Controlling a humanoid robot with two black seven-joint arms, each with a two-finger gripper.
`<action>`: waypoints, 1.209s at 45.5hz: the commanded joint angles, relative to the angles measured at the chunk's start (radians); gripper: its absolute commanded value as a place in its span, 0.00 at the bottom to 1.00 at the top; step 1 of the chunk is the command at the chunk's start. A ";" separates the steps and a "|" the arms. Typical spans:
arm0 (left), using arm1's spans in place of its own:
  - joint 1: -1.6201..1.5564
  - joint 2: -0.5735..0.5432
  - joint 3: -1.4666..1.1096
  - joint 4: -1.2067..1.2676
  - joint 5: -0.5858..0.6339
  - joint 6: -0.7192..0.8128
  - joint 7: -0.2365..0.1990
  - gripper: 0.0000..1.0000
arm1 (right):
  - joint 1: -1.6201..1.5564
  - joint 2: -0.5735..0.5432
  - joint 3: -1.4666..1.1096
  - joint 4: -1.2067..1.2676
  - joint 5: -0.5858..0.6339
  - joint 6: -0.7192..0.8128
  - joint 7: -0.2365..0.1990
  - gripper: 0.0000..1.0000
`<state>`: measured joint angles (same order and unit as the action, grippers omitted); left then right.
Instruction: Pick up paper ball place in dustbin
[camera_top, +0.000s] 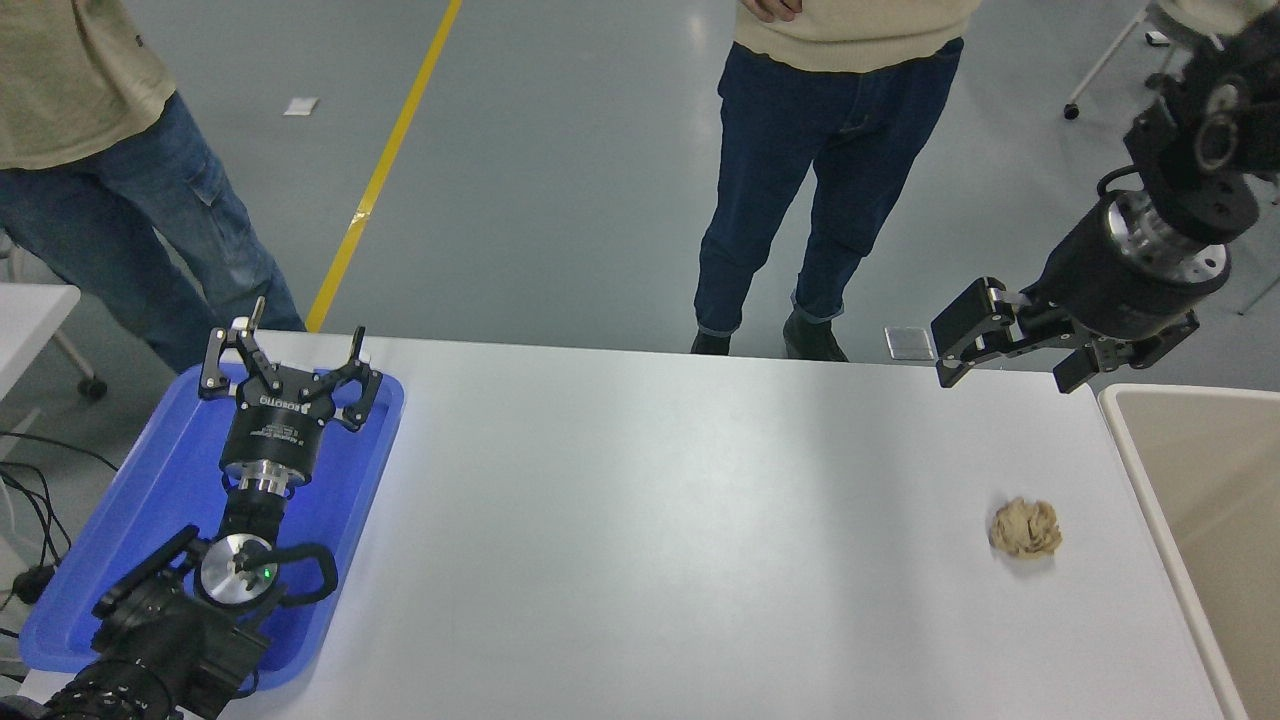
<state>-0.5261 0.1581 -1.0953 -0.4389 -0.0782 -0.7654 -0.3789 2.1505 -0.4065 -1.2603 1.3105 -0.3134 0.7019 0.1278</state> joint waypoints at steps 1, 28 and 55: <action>0.000 0.000 0.000 0.000 0.000 0.000 0.000 1.00 | -0.309 -0.144 0.221 -0.209 -0.280 -0.041 -0.001 1.00; 0.000 0.000 -0.002 0.000 0.000 -0.002 0.000 1.00 | -0.885 -0.144 0.506 -0.547 -0.539 -0.300 -0.004 1.00; -0.002 0.000 0.000 -0.001 0.002 -0.002 0.000 1.00 | -1.043 -0.077 0.581 -0.657 -0.533 -0.386 -0.001 1.00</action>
<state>-0.5273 0.1580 -1.0964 -0.4388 -0.0776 -0.7667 -0.3789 1.1596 -0.4984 -0.7145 0.6763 -0.8451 0.3524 0.1285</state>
